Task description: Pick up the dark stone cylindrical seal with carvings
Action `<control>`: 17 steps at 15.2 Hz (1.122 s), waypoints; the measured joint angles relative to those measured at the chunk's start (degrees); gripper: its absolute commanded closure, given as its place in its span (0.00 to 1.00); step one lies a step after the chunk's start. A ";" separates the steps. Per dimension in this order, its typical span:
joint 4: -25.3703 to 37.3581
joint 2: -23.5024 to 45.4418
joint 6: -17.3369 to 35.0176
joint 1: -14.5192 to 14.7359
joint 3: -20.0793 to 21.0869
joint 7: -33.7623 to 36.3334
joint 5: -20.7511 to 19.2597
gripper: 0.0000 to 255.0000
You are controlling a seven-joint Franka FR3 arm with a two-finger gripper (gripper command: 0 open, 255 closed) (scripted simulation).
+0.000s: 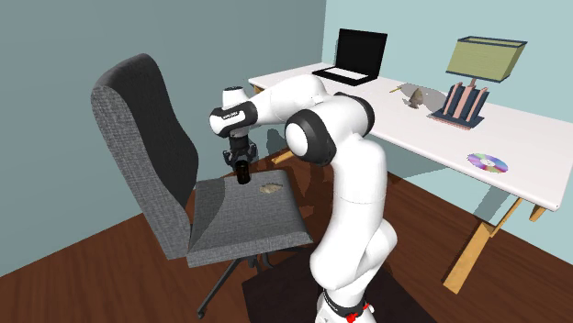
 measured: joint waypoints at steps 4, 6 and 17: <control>-0.07 -0.05 0.04 -0.01 -0.02 0.01 -0.02 1.00; 0.31 0.04 -0.33 0.02 0.00 0.04 -0.01 1.00; 5.68 -2.14 -7.90 -0.06 0.00 0.00 0.18 1.00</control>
